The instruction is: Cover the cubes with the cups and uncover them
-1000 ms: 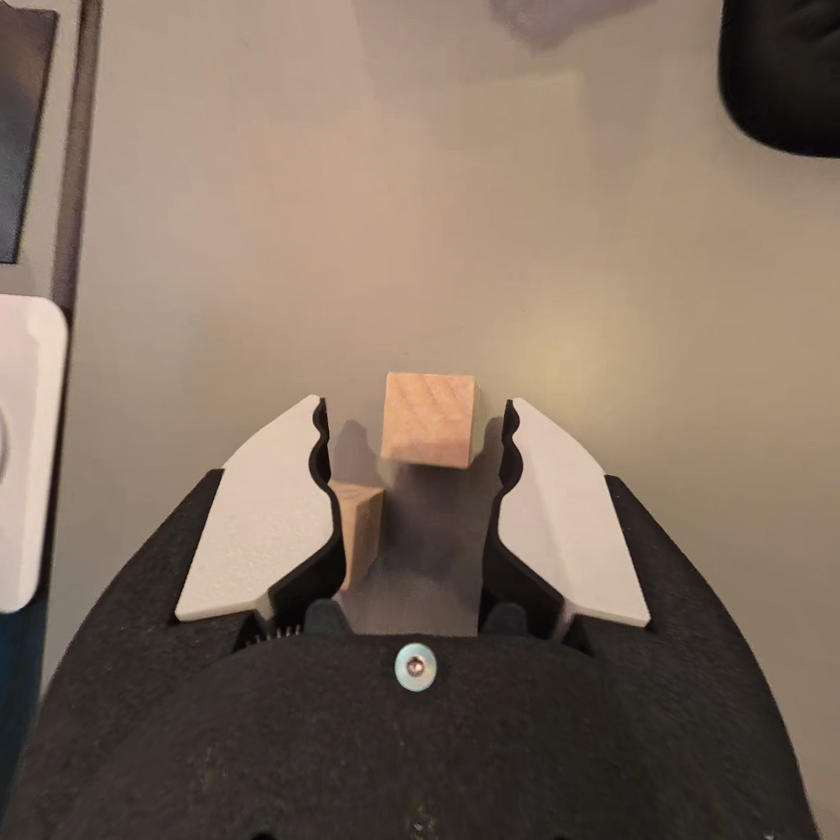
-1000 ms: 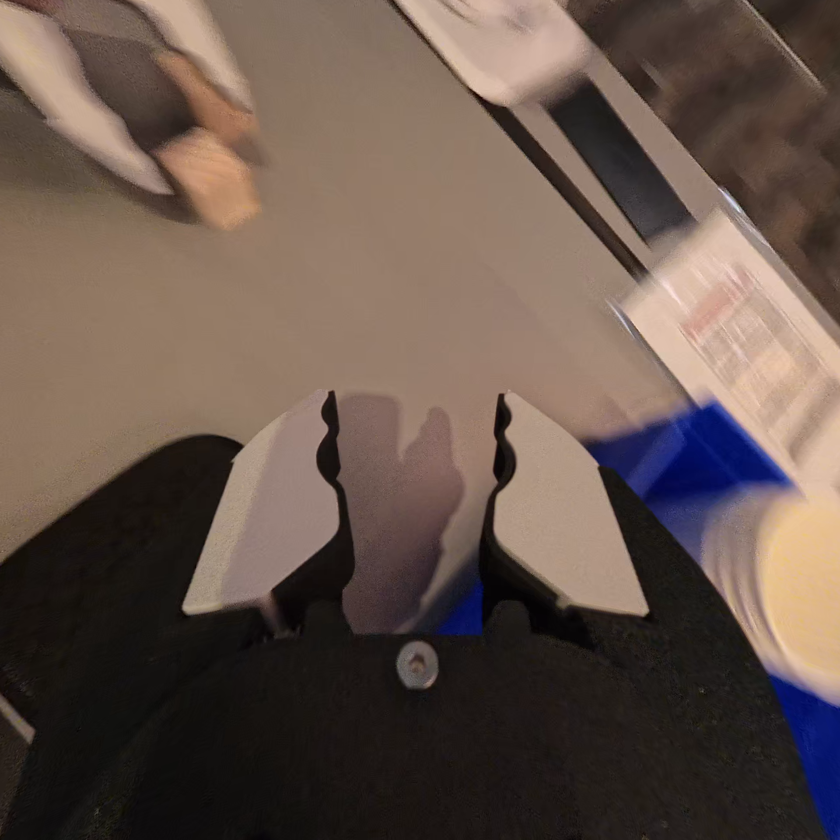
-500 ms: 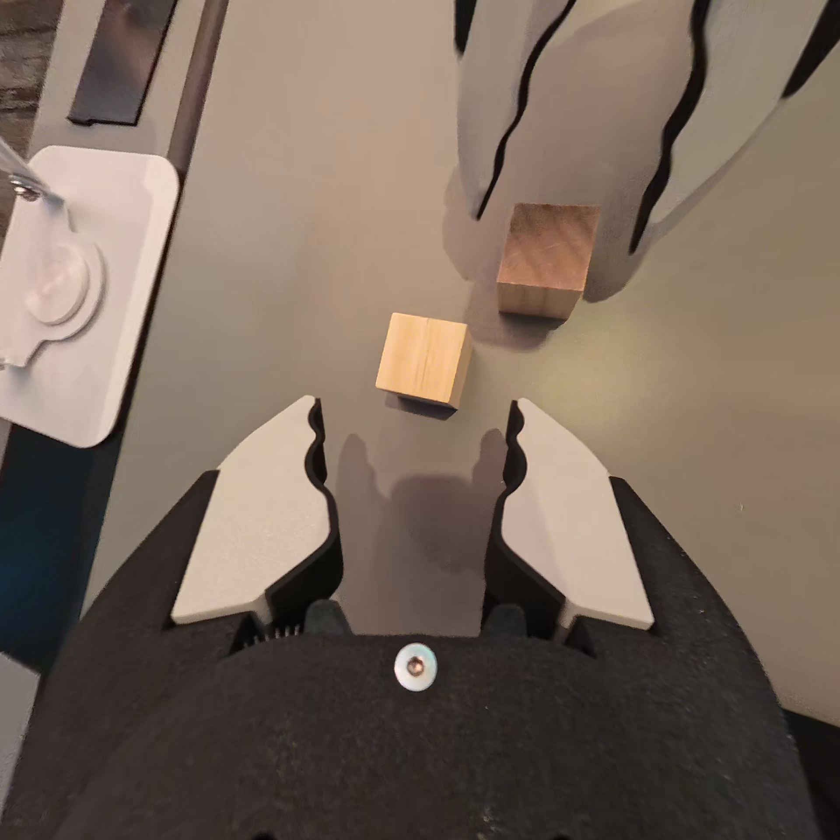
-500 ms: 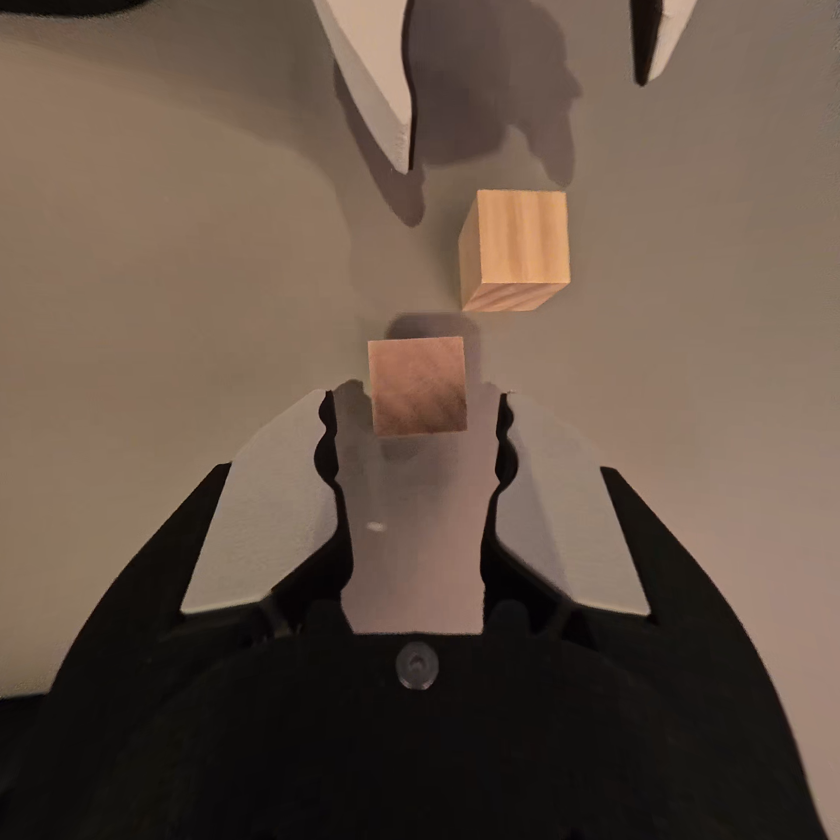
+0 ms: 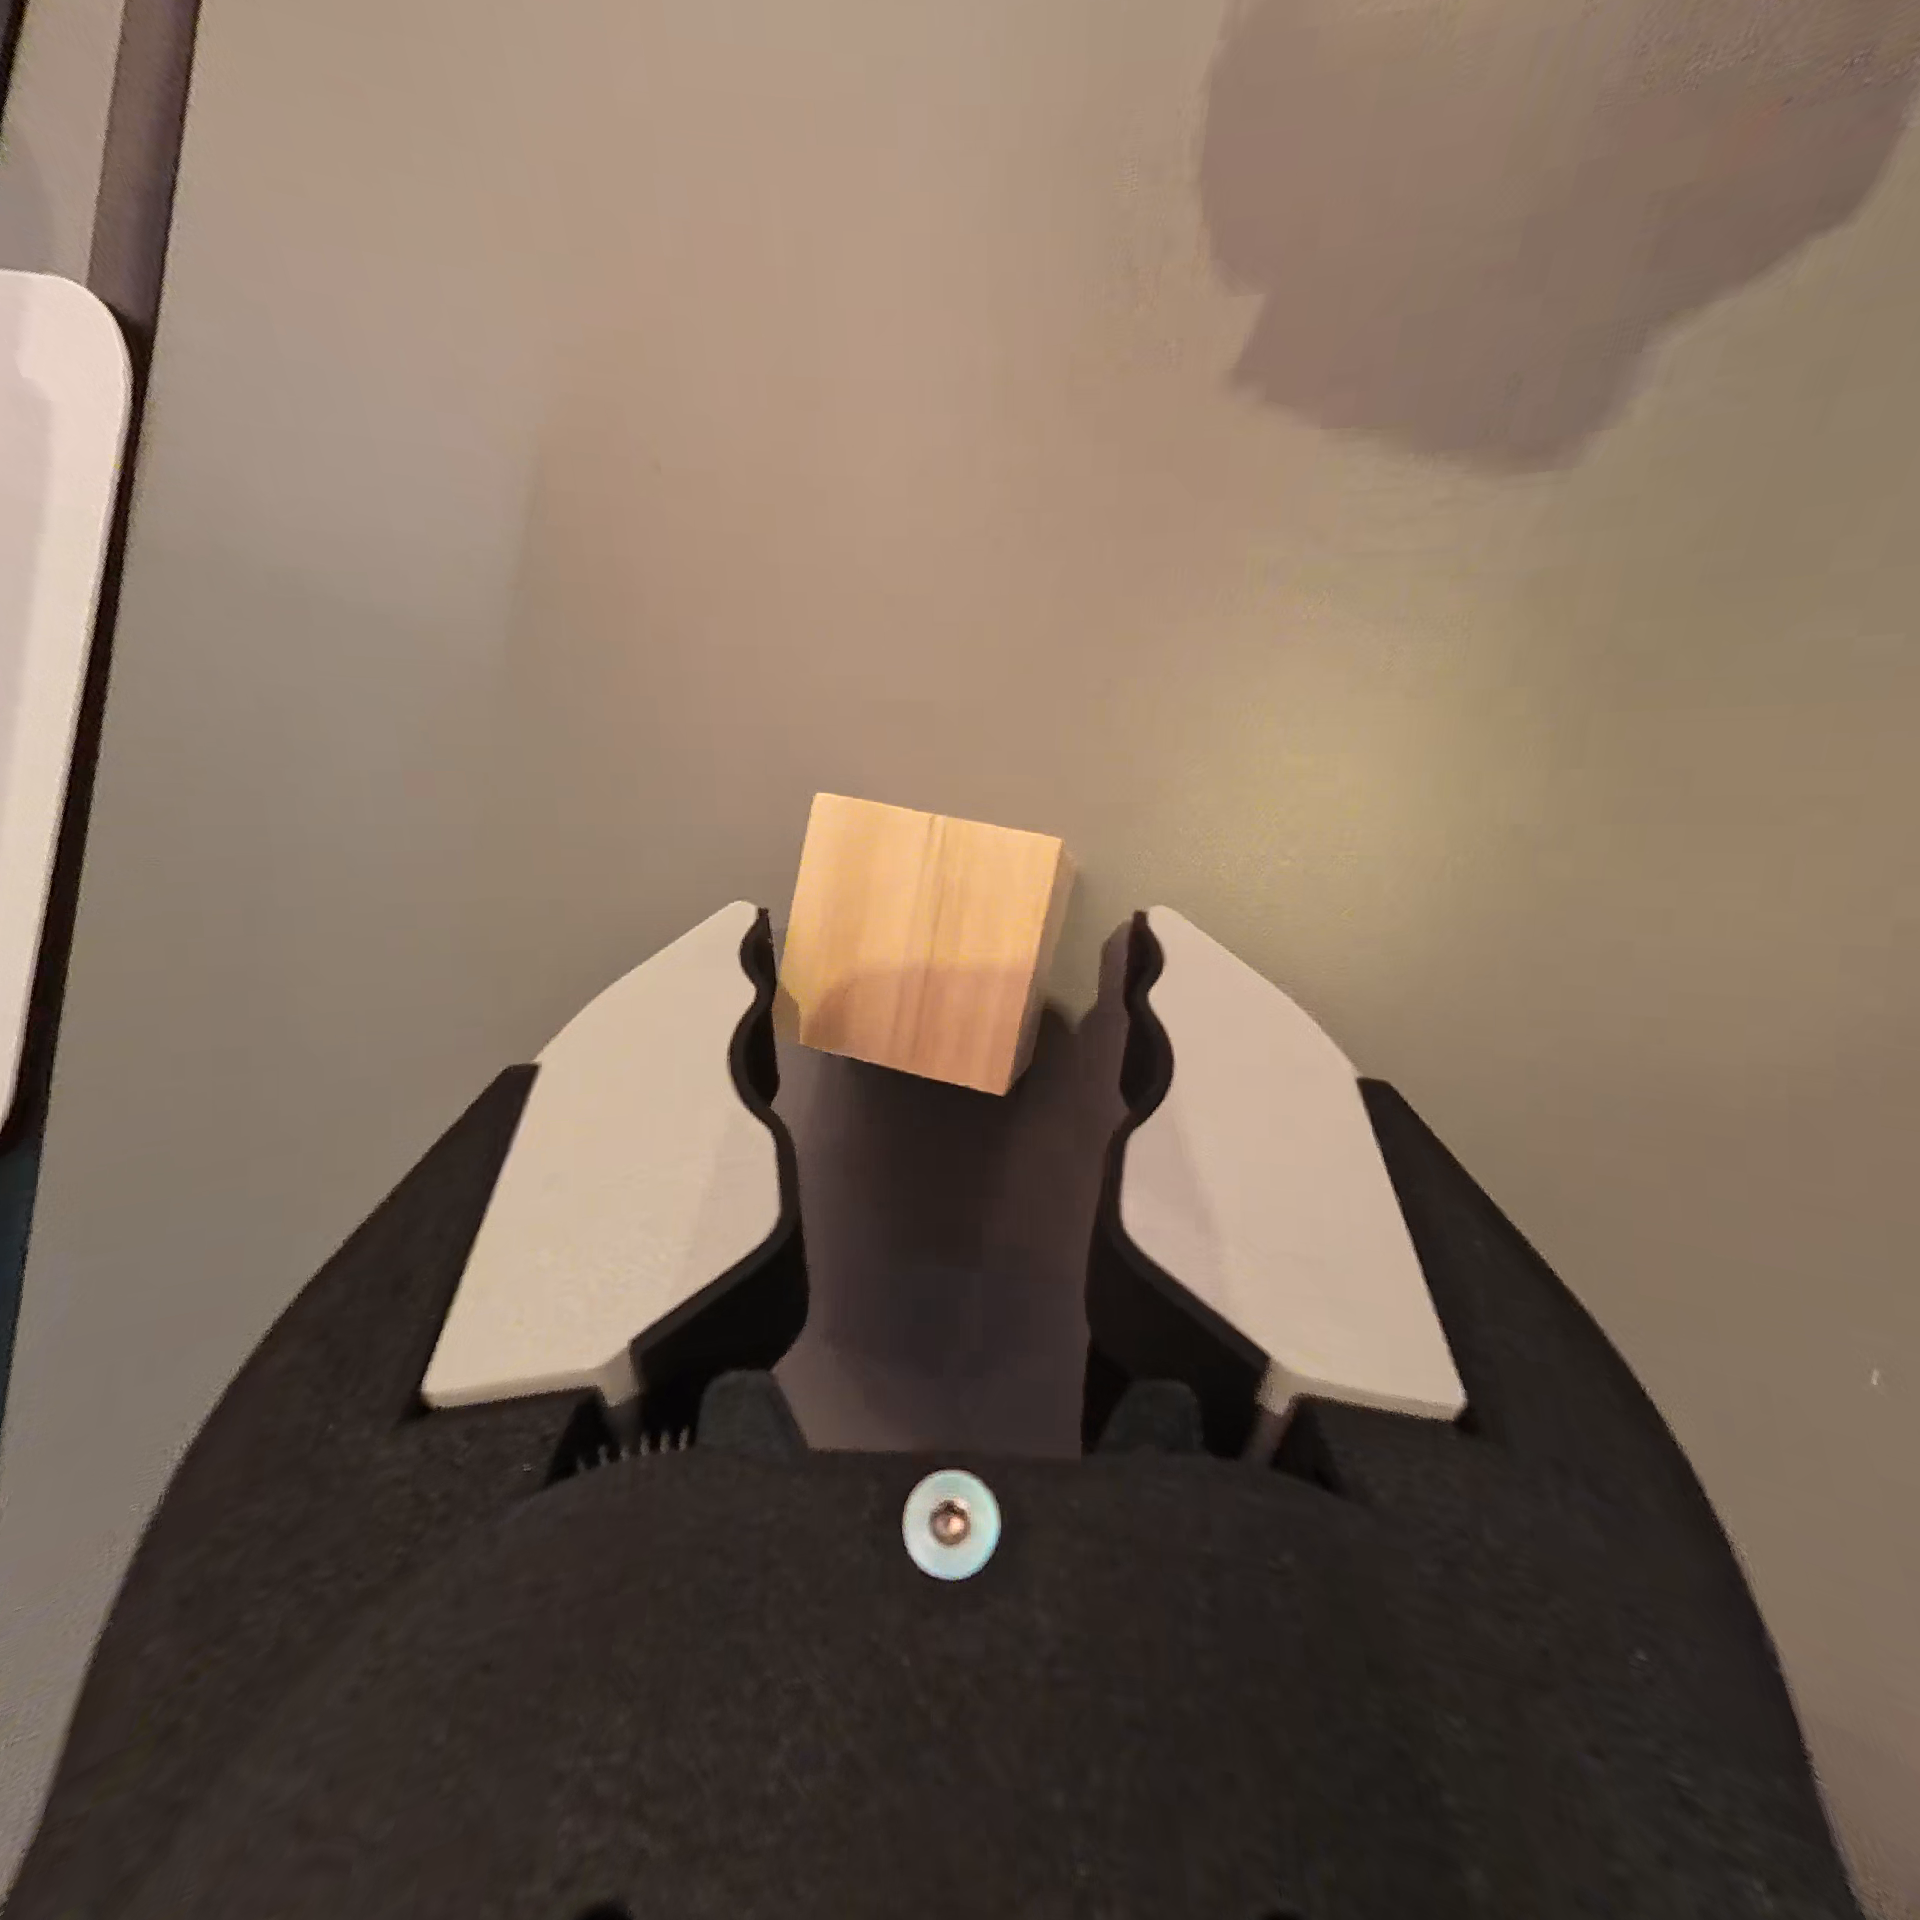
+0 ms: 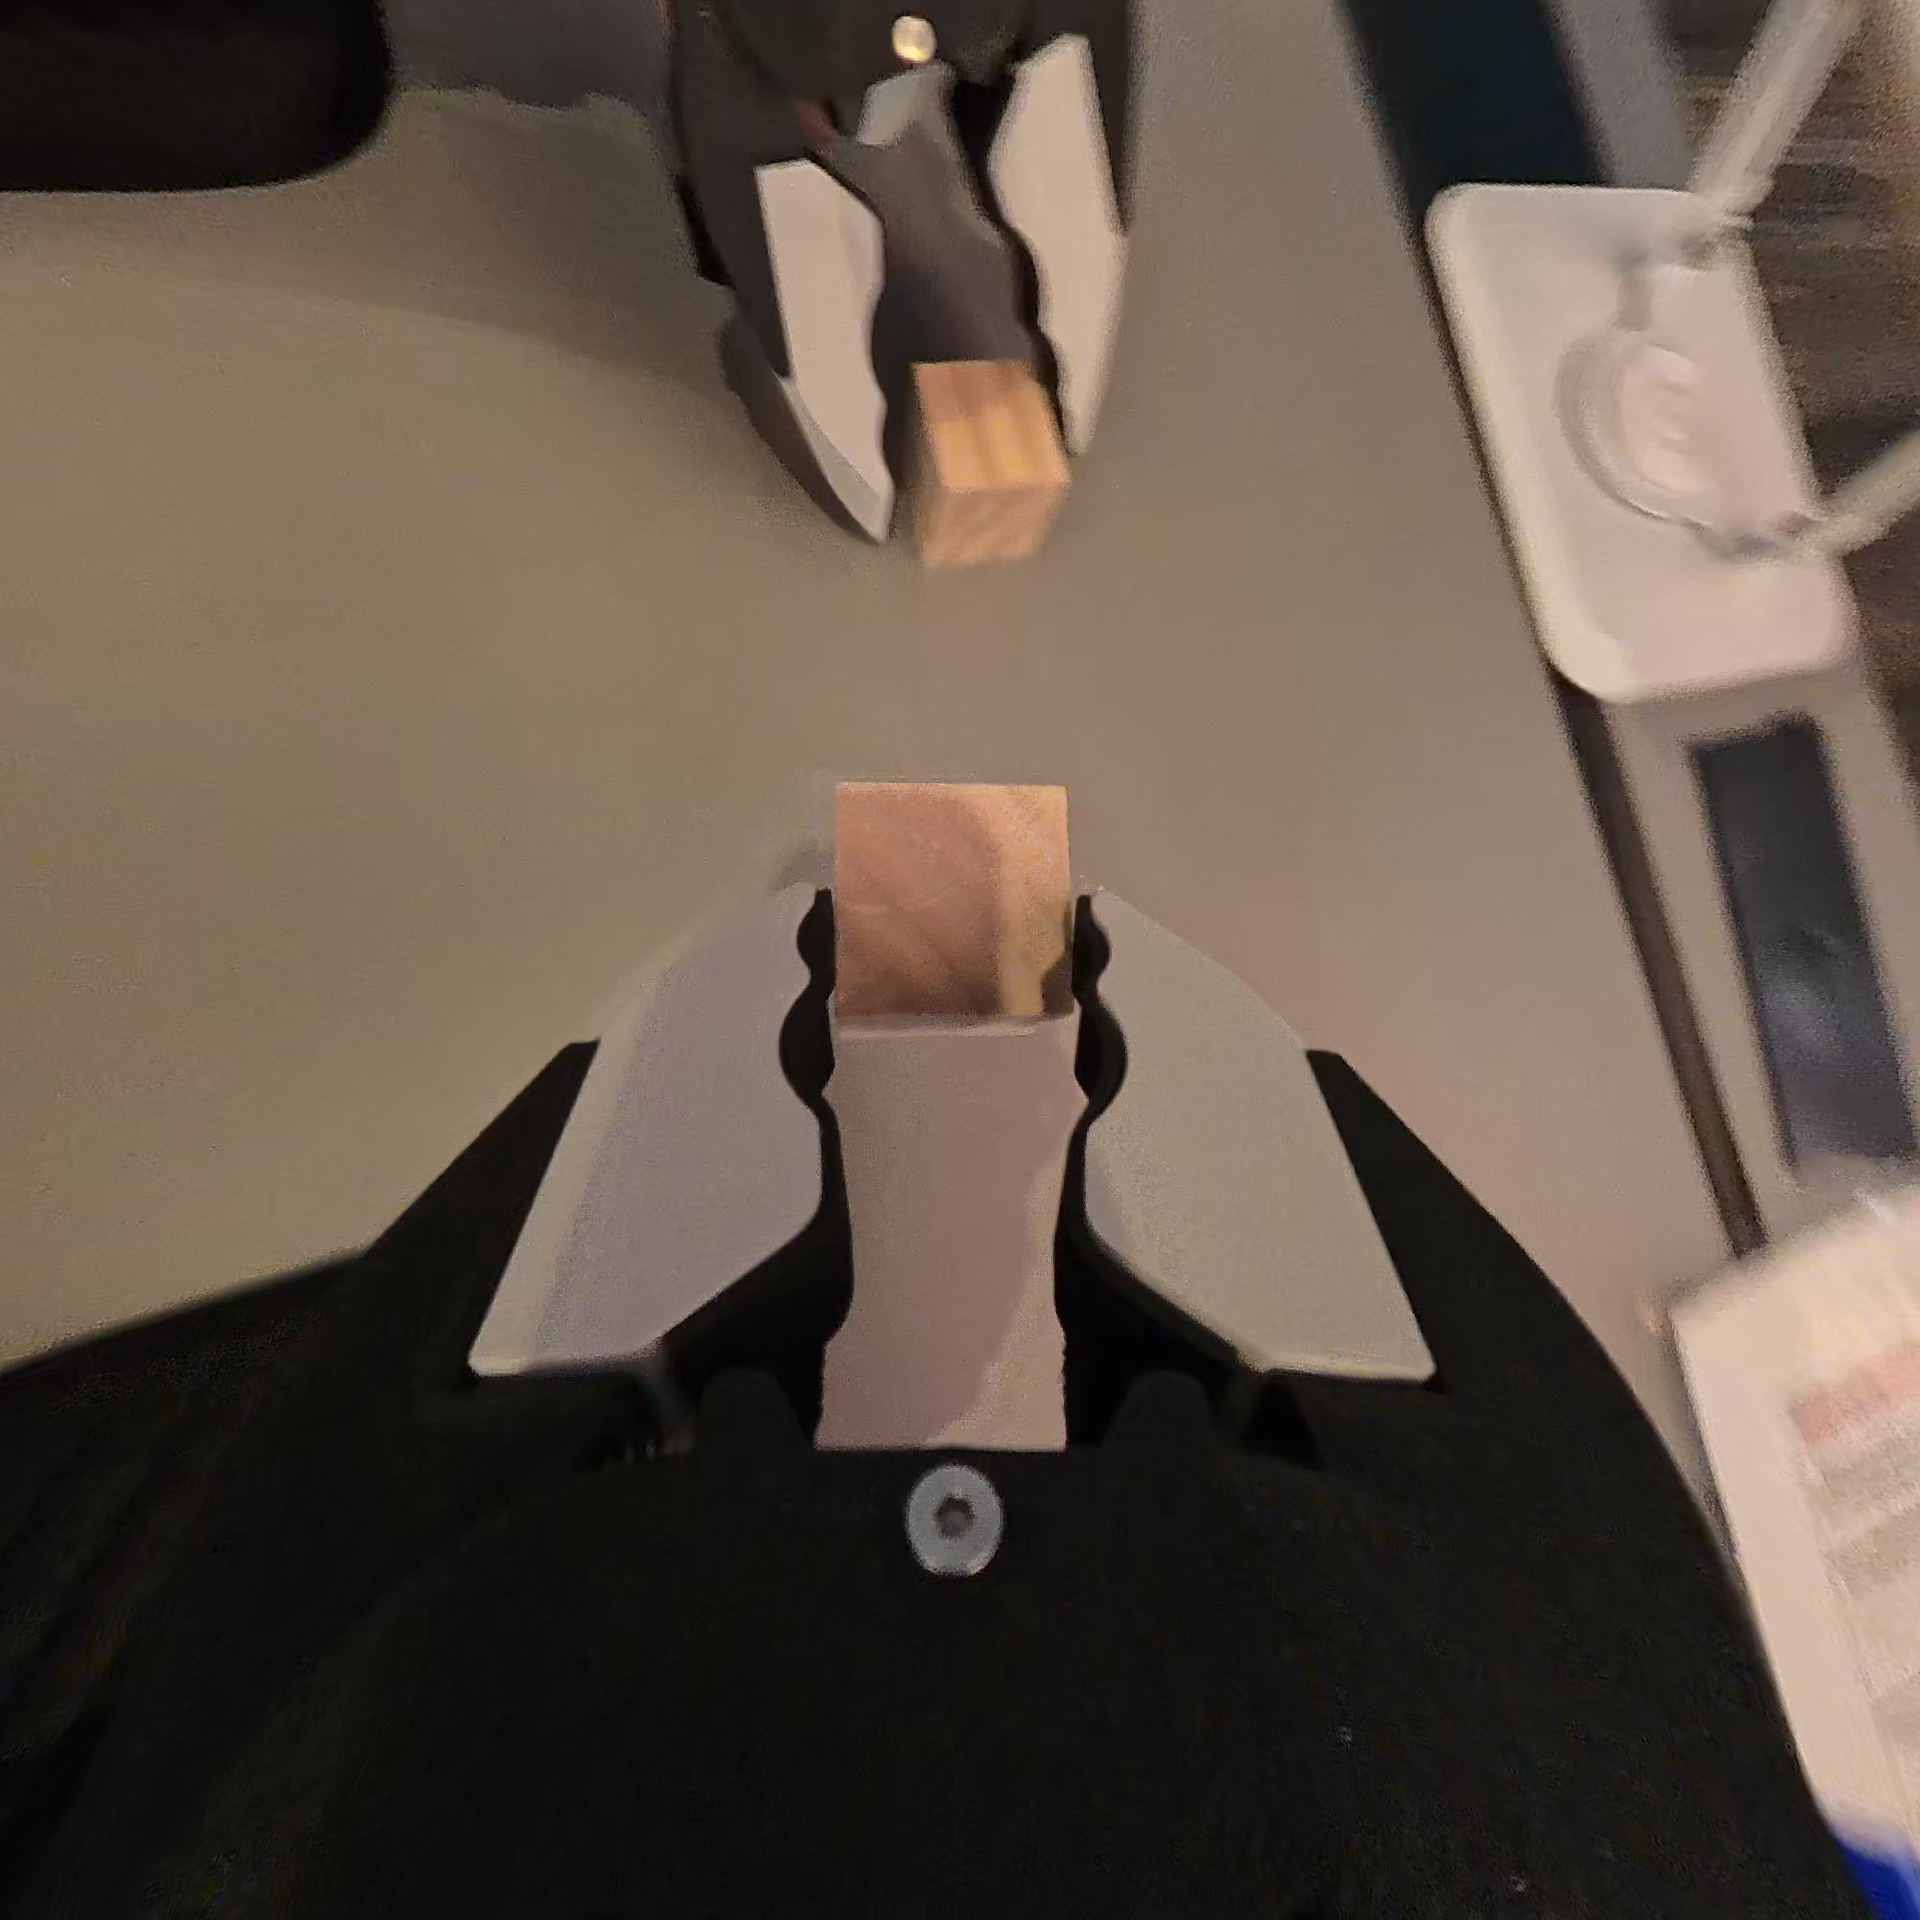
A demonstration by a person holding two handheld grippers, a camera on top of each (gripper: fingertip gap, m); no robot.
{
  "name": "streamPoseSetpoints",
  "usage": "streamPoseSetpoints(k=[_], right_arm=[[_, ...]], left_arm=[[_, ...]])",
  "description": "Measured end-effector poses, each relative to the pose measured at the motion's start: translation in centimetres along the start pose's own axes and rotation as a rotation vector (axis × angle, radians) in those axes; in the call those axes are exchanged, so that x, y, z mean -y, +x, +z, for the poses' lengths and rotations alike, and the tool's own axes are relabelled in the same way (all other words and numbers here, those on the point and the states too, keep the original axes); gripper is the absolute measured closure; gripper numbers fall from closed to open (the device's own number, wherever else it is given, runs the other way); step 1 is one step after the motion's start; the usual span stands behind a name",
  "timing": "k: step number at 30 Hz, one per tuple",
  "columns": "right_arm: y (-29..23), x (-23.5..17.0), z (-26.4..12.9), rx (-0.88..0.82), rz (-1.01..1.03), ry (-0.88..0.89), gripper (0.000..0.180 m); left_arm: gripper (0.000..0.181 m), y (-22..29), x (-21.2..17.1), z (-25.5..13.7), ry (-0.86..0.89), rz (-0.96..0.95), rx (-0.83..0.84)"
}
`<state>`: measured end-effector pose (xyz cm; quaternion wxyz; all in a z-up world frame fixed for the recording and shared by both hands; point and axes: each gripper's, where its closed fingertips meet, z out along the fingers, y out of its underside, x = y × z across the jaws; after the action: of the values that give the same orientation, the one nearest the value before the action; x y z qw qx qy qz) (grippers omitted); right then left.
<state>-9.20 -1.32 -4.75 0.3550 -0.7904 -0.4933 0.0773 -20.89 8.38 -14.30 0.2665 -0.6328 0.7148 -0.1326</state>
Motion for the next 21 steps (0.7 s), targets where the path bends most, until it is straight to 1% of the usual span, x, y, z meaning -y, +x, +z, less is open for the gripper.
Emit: streamPoseSetpoints(k=[2,4,6,8,10,12,14,17,21], right_arm=[[1.5,-2.6,-5.1,-0.124,0.049,-0.039,0.136],[3.7,-6.7,-10.6,-0.288,0.144,-0.099,0.136],[5.4,-12.1,-15.7,-0.427,0.293,-0.176,0.137],[6.3,-18.1,-19.3,-0.513,0.476,-0.243,0.136],[6.2,-23.4,-20.6,-0.53,0.649,-0.261,0.136],[5.8,-28.2,-20.7,-0.549,0.778,-0.304,0.136],[5.2,-32.1,-20.4,-0.57,0.874,-0.371,0.136],[4.7,-35.7,-20.0,-0.608,0.958,-0.448,0.136],[4.8,-37.4,-19.7,-0.649,1.016,-0.465,0.136]], left_arm=[[0.127,-0.4,0.2,0.0,0.01,0.0,0.019],[0.132,-0.5,0.4,0.1,0.019,-0.013,0.024],[0.133,-0.6,0.5,0.2,0.022,-0.024,0.02],[0.133,-0.4,0.6,0.2,0.025,-0.026,0.009],[0.133,-0.3,0.9,0.1,0.033,-0.034,-0.002],[0.133,-0.4,1.5,-0.2,0.058,-0.044,0.004],[0.133,-0.6,2.2,-0.7,0.085,-0.044,0.02],[0.133,-0.7,3.2,-1.9,0.121,-0.032,0.044],[0.133,-0.6,4.9,-3.6,0.176,-0.005,0.076]])
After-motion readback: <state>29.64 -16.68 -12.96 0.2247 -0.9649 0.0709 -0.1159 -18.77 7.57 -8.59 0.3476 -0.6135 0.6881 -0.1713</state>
